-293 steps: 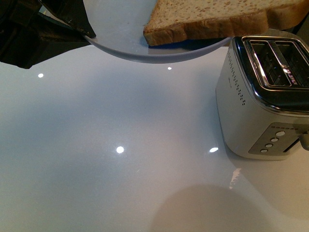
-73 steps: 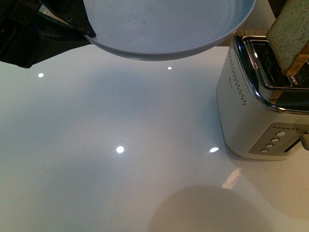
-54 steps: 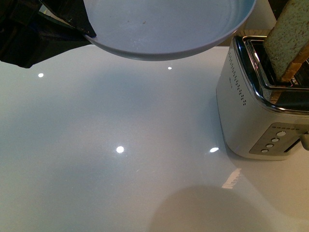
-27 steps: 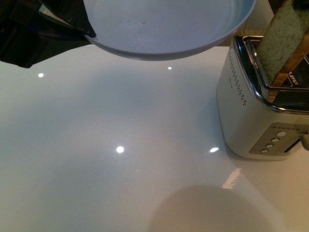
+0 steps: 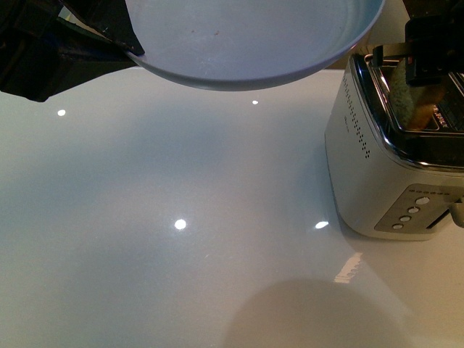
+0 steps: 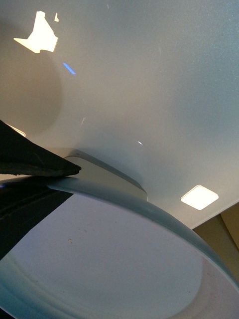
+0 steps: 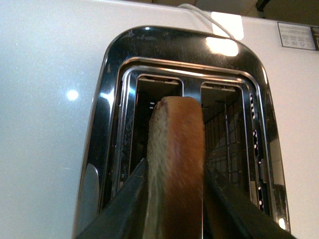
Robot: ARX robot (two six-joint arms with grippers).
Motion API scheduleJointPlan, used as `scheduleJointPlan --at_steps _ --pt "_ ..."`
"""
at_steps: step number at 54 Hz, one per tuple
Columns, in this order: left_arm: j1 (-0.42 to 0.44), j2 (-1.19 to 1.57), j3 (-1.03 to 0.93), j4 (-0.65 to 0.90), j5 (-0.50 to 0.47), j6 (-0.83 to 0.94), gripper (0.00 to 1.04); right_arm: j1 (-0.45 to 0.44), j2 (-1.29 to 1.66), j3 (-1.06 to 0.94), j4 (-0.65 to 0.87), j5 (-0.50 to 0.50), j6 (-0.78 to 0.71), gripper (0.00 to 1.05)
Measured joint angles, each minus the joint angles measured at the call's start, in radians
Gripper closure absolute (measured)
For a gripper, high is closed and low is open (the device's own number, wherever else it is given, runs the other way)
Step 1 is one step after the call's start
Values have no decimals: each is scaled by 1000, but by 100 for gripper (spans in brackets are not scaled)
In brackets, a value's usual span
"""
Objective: Left arm holds plate, right arm toasts bread
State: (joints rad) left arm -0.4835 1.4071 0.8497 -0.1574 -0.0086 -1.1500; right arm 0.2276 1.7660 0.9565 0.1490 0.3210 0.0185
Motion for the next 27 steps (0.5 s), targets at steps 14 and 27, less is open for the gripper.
scheduleJointPlan --at_steps 14,27 --pt "0 0 0 0 0 0 102 -28 -106 -93 81 -44 7 34" --pt "0 0 0 0 0 0 102 -68 -360 -248 135 -82 10 8"
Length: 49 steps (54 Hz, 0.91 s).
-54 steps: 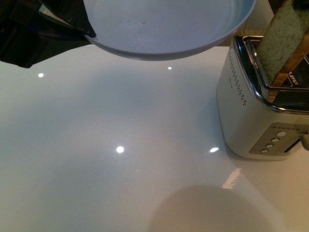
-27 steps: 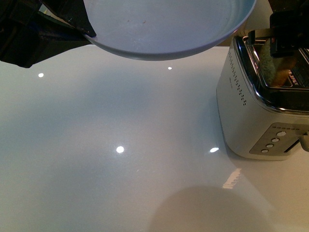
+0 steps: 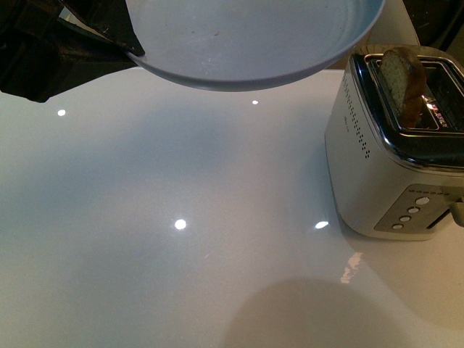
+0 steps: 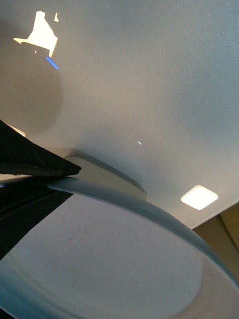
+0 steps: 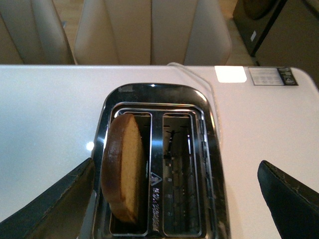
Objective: Left arm holds plate, right arm toasts bread
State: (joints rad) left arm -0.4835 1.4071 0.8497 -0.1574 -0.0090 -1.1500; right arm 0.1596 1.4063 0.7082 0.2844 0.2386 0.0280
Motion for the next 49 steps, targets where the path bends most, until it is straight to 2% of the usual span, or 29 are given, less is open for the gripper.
scheduleJointPlan --at_steps 7,10,15,18,28,32,38,49 --pt "0 0 0 0 0 0 102 -31 -188 -134 17 -17 0 10" --pt "-1 0 1 0 1 0 102 -48 -192 -230 282 -111 -6 22" --pt "-2 0 2 0 1 0 102 -58 -209 -336 481 -147 -16 36" --pt "-1 0 2 0 -2 0 102 -66 -240 -378 526 -153 -19 44" --pt "-1 0 2 0 1 0 102 -89 -343 -469 536 -171 -21 72" --pt "-1 0 2 0 0 0 102 -126 -380 -505 525 -230 -22 85" --pt "-1 0 2 0 0 0 102 -155 -435 -541 510 -232 -22 101" --pt "-1 0 2 0 0 0 102 -157 -558 -605 447 -237 -24 103"
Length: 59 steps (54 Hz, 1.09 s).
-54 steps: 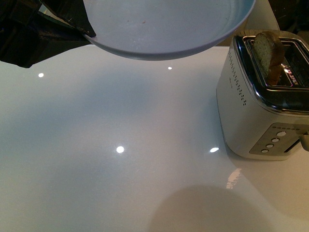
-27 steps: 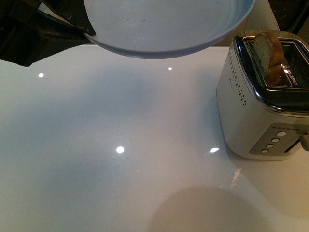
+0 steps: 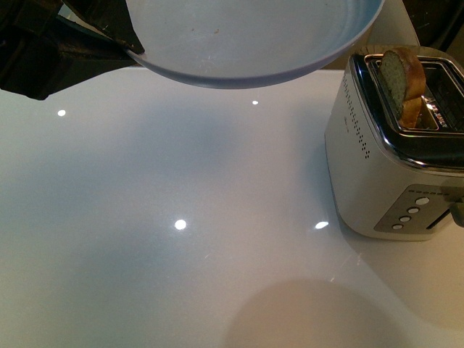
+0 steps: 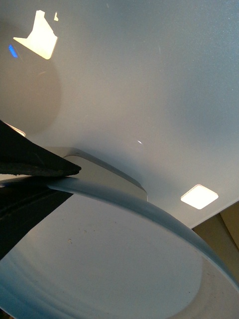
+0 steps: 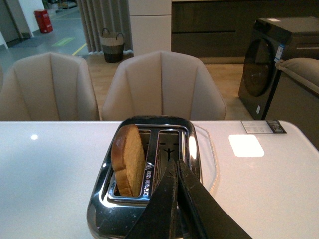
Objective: Left arm holds plate, right arm toasts bread
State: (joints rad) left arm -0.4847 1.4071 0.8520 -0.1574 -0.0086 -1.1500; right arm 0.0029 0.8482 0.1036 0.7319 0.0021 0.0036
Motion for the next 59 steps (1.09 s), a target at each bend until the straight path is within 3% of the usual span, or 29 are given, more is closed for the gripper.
scheduleJointPlan --at_steps 12,17,59 --pt "0 0 0 0 0 0 102 -1 -140 -46 -92 0 0 103" --pt "0 0 0 0 0 0 102 -1 -158 -83 -60 -1 0 103" --pt "0 0 0 0 0 0 102 -1 -555 -86 -438 -2 0 103"
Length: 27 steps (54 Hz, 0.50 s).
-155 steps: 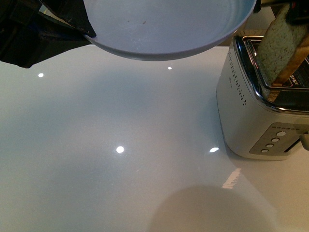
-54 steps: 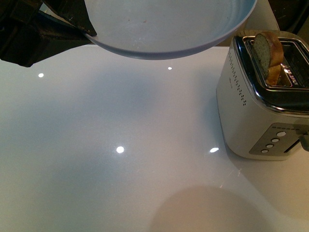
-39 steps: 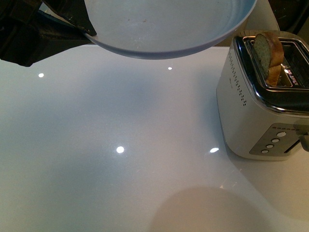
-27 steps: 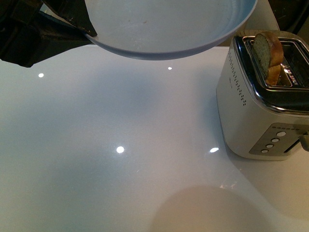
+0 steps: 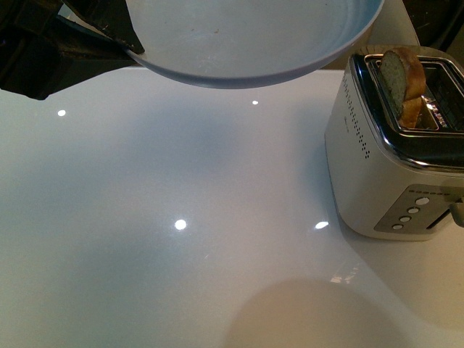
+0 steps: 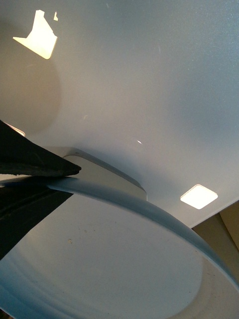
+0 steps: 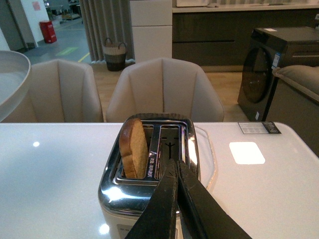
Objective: Left arm holds plate, right arm toasts bread
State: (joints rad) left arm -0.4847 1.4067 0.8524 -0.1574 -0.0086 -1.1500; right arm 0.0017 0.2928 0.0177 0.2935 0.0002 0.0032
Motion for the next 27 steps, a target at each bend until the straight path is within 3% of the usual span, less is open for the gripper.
scheduleJointPlan --at_steps 22,27 --pt "0 0 0 0 0 0 102 0 -118 0 -119 0 0 103" --pt "0 0 0 0 0 0 102 0 -254 0 -280 1 0 103"
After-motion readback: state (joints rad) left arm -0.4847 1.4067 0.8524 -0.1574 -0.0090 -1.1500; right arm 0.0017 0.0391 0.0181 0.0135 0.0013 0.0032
